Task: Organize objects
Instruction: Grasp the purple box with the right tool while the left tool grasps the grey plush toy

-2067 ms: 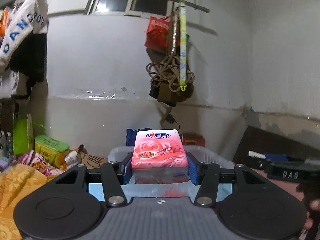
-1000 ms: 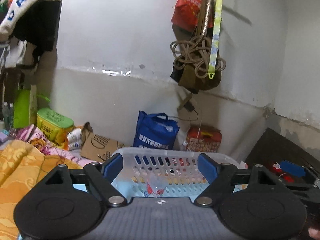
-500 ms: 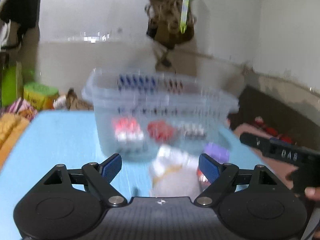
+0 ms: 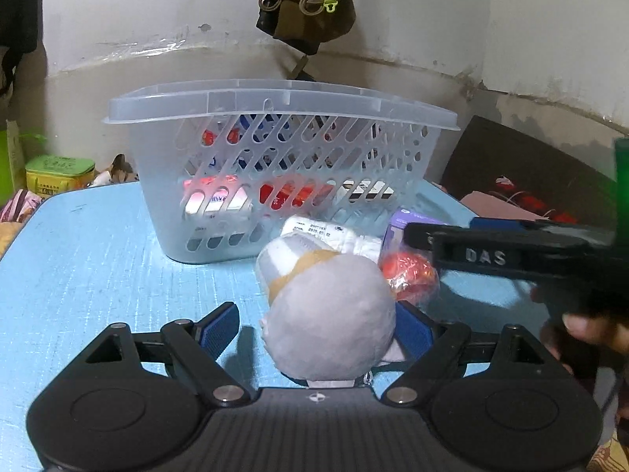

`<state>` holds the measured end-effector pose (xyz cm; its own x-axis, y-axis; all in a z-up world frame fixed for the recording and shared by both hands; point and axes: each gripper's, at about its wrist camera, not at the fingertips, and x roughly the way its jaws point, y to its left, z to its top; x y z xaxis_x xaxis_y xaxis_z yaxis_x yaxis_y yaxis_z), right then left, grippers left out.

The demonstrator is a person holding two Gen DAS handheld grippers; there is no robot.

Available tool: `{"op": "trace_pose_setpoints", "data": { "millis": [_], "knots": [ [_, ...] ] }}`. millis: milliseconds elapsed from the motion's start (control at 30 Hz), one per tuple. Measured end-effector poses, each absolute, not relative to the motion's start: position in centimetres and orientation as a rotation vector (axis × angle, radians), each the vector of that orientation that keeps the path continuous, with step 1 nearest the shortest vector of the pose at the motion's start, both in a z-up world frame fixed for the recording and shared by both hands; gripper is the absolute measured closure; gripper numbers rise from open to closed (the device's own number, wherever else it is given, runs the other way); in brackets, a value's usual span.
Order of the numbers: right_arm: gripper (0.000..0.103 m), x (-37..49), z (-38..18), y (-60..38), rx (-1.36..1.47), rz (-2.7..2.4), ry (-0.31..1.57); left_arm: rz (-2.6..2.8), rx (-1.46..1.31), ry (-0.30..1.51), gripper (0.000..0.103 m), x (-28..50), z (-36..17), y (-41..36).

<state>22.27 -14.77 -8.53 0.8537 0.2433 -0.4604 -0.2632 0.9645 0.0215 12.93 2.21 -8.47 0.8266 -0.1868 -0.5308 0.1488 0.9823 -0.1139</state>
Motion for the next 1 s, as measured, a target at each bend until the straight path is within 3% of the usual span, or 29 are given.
{"op": "trace_pose_setpoints", "data": {
  "millis": [100,167,200,533,700,1000],
  "knots": [
    [0.031,22.1,-9.0,-14.7,-0.060,0.286,0.497,-0.174,-0.046,0.580,0.014,13.1,-8.9,1.6],
    [0.045,21.7,-9.2,-15.0,-0.047,0.301,0.505,-0.183,-0.038,0.587,0.014,13.1,-9.3,1.3],
    [0.047,21.6,-9.1,-15.1,-0.043,0.317,0.507,-0.186,-0.036,0.589,0.014,13.1,-9.4,1.2],
    [0.051,19.5,-8.5,-16.0,-0.067,0.308,0.479,-0.188,-0.016,0.555,0.014,12.6,-9.6,0.0],
    [0.052,19.1,-8.1,-16.2,-0.064,0.311,0.477,-0.197,0.044,0.504,0.031,11.7,-9.2,-0.5],
    [0.053,18.3,-7.4,-15.9,-0.070,0.332,0.455,-0.203,0.078,0.452,0.032,10.5,-8.0,1.0]
  ]
}}
